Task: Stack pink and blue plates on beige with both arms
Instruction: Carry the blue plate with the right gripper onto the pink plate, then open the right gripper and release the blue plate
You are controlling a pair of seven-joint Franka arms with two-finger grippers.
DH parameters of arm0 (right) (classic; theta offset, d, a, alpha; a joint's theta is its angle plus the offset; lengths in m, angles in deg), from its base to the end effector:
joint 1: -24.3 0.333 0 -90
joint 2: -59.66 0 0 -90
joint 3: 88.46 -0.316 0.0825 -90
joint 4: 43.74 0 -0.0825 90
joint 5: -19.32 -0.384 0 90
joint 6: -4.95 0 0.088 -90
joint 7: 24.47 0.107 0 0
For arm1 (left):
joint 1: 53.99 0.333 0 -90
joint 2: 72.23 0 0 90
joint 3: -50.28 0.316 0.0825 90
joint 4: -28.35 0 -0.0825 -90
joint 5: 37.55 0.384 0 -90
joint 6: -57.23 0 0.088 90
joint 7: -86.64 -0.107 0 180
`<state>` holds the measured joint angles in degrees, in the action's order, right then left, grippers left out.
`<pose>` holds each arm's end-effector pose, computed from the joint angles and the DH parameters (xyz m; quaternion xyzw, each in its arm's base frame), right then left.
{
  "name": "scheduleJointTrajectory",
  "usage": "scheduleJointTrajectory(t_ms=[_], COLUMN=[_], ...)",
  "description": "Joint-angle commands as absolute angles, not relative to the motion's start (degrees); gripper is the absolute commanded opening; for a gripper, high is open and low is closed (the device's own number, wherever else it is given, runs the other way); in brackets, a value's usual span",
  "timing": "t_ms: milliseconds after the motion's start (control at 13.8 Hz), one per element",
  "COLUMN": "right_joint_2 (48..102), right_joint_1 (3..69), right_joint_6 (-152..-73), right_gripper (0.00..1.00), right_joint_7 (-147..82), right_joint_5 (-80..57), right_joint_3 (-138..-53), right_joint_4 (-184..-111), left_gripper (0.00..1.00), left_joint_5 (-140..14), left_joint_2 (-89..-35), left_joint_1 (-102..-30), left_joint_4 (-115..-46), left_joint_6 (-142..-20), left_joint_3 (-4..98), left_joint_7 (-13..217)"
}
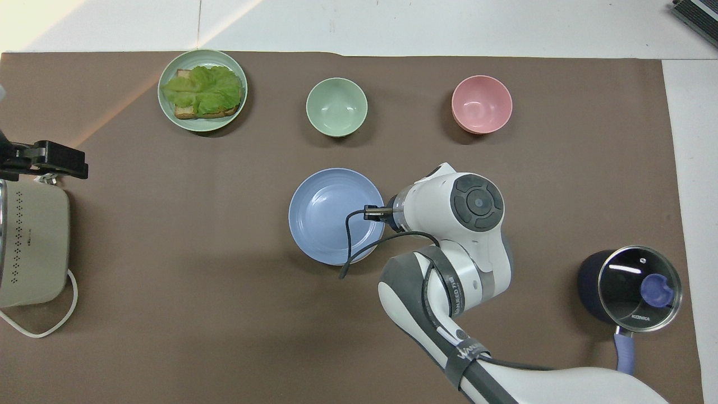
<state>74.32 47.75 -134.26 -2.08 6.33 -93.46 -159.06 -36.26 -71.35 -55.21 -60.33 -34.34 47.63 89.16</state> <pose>0.5379 0.2901 0.3435 -0.9922 0.0293 -0.0327 0.1167 0.5613 -0.0354 0.6293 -0.9997 0.0119 -0.0181 0.0099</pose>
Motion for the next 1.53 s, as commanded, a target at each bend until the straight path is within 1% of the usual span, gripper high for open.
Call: scheduleJointTrajectory(t_ms=[0,726,799,872,944,1162,1235,1453], right_joint_2=[73.9,74.16,74.43,74.69,74.69,72.77,71.63,66.54], right_joint_1=[47.16,47.51,47.51,47.42,47.42,46.55,46.02,40.76], right_joint_6=[-137.7,-137.87,-137.87,-137.87,-137.7,-134.46,-133.58,-129.46], right_gripper=[0.0,0.0,0.03,0.35,0.79,0.91,1.0,1.0], right_joint_7=[-2.67,-2.76,-2.33,-2.32,-2.15,-1.44,-1.44,-1.88], right_joint_5=[7.45,6.93,6.84,6.84,6.84,6.57,7.01,7.54], right_joint_3=[-93.91,-93.91,-93.91,-93.91,-93.91,-93.65,-93.38,-93.29], right_joint_4=[-160.19,-160.28,-159.93,-159.49,-159.14,-158.09,-158.08,-158.08], left_gripper=[1.0,1.0,1.0,1.0,1.0,1.0,1.0,1.0], left_joint_5=[-35.97,-35.97,-35.97,-35.97,-35.97,-35.97,-35.97,-35.97], left_joint_2=[-72.15,-72.15,-72.15,-72.15,-72.15,-72.15,-72.15,-72.15], left_joint_1=[-54.78,-54.78,-54.78,-54.78,-54.78,-54.78,-54.78,-54.78], left_joint_4=[-60.59,-60.59,-60.59,-60.59,-60.59,-60.59,-60.59,-60.59], left_joint_6=[-33.65,-33.65,-33.65,-33.65,-33.65,-33.65,-33.65,-33.65], left_joint_3=[47.47,47.47,47.47,47.47,47.47,47.47,47.47,47.47], left_joint_7=[88.75,88.75,88.75,88.75,88.75,88.75,88.75,88.75])
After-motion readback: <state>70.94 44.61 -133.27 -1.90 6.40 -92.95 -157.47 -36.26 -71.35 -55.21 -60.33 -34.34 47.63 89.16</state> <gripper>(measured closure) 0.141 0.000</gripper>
